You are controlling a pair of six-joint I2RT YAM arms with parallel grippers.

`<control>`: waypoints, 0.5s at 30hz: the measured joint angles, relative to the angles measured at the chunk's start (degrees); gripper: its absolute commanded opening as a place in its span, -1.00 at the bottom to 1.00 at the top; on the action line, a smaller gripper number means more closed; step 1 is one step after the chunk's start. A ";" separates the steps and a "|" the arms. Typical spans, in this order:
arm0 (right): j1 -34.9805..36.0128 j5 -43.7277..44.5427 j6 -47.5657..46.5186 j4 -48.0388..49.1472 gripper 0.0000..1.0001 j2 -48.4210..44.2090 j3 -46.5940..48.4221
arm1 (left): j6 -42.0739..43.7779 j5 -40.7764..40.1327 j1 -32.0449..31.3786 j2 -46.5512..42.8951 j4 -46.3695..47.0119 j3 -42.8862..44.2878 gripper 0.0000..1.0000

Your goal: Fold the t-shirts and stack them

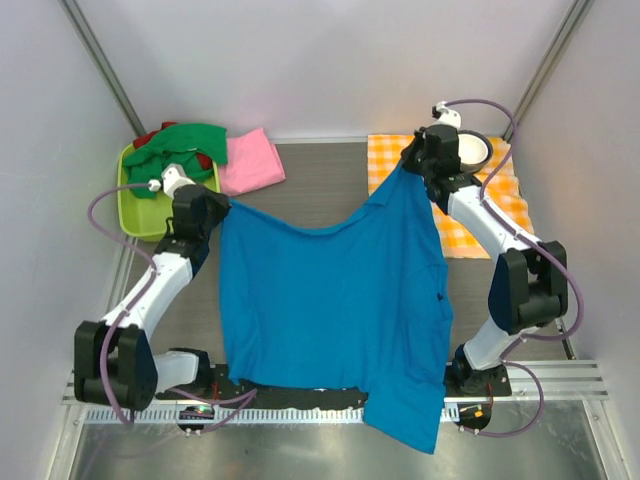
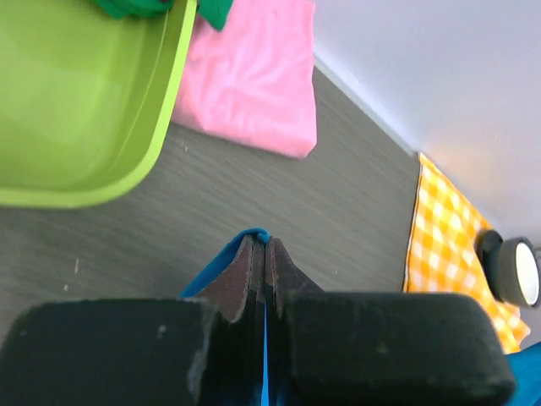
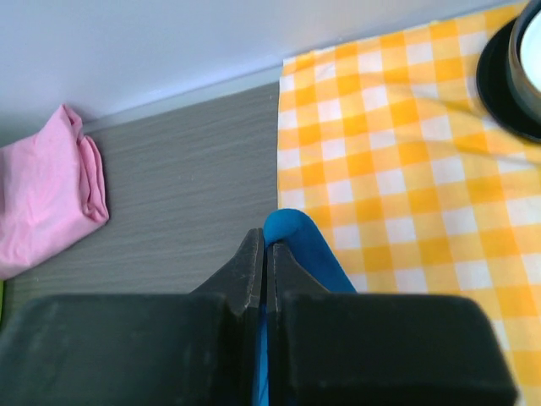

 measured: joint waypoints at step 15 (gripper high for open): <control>-0.98 0.57 -1.49 -0.96 -0.99 18.99 17.92 | -1.07 3.61 3.76 23.61 3.17 15.39 -0.99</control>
